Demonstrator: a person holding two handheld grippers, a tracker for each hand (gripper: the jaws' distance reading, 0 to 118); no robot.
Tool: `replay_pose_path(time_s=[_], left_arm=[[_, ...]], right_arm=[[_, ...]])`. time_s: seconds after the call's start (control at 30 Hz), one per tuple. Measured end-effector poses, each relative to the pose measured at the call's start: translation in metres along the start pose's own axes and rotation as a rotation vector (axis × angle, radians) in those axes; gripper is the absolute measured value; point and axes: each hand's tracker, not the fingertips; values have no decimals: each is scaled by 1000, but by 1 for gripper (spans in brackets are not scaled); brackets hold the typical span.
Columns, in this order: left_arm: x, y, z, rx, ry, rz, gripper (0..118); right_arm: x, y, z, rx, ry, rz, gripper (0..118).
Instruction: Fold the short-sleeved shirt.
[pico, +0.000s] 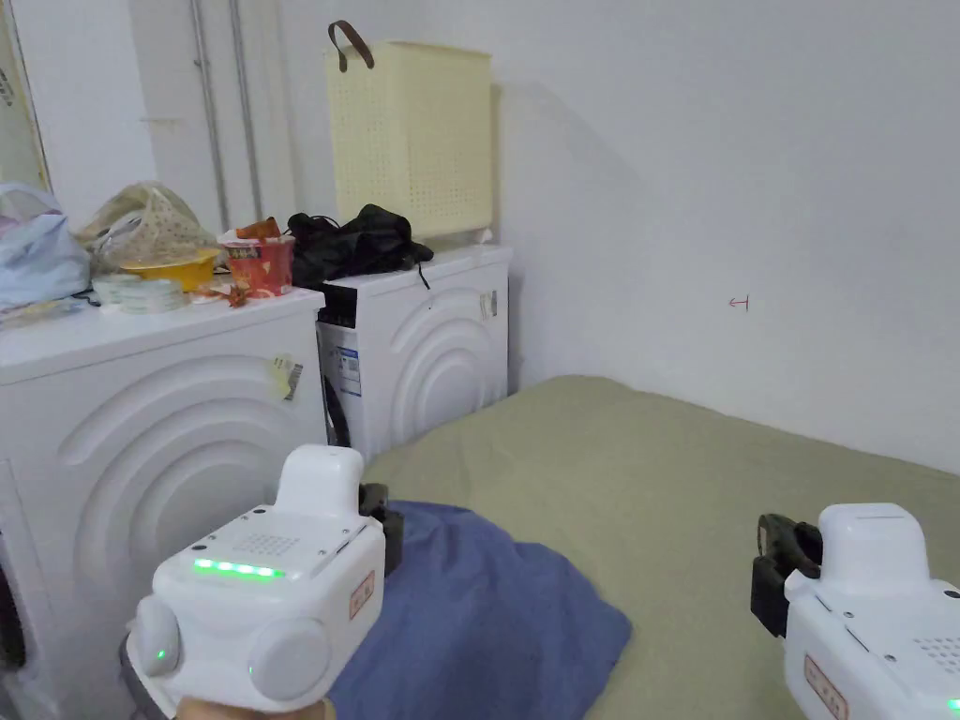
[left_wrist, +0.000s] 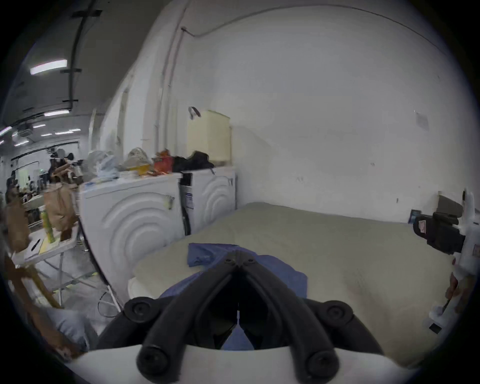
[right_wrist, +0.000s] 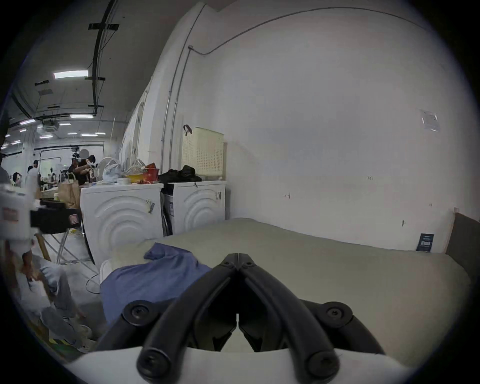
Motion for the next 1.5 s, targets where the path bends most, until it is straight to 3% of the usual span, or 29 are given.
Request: replay_pose_path(time_s=[0.23, 0.37, 0.47, 0.5, 0.53, 0.57, 0.6, 0.67, 0.83, 0.93, 1.0, 1.03, 1.07, 1.13, 1.33, 1.5], left_arm=[[32, 36, -170, -477, -143, -241, 0], [50, -1, -261, -828, -278, -162, 0], [63, -40, -307, -930, -269, -213, 0], [66, -49, -316, -925, -259, -212, 11], [69, -59, -326, -973, -244, -209, 46], [70, -68, -333, -1015, -255, -177, 104], [73, -72, -321, -1006, -266, -142, 118], [76, -81, -325, -1037, -295, -77, 114], [84, -106, -316, -1065, -266, -102, 112], [85, -111, -313, -1078, -228, -109, 100], [76, -107, -320, -999, -179, -156, 66], [74, -101, -317, -959, -203, -175, 29], [72, -95, -315, -943, -235, -169, 1], [66, -88, -320, -985, -225, -85, 1], [87, -40, -275, -813, -280, -34, 1], [131, -1, -274, -750, -379, -108, 1]], right_arm=[[11, -23, -40, -45, -5, 12, 0], [24, -47, -50, -102, -15, 4, 0], [37, -65, -53, -132, -11, 6, 0], [41, -70, -53, -143, -3, 9, 0], [45, -74, -55, -161, 18, 8, 0], [49, -78, -56, -165, 17, 8, 0], [51, -82, -57, -172, 15, 12, 0], [54, -90, -59, -187, 8, 6, 0], [57, -101, -55, -206, 15, -12, 0], [57, -104, -50, -210, 23, -18, 0], [58, -105, -47, -214, 20, -9, 0], [59, -106, -46, -217, 12, 2, 0], [60, -106, -44, -222, 5, 5, 0], [65, -107, -40, -230, 5, -11, 0], [91, -101, -16, -239, -43, -19, 0], [138, -87, 21, -219, -206, -69, 0]])
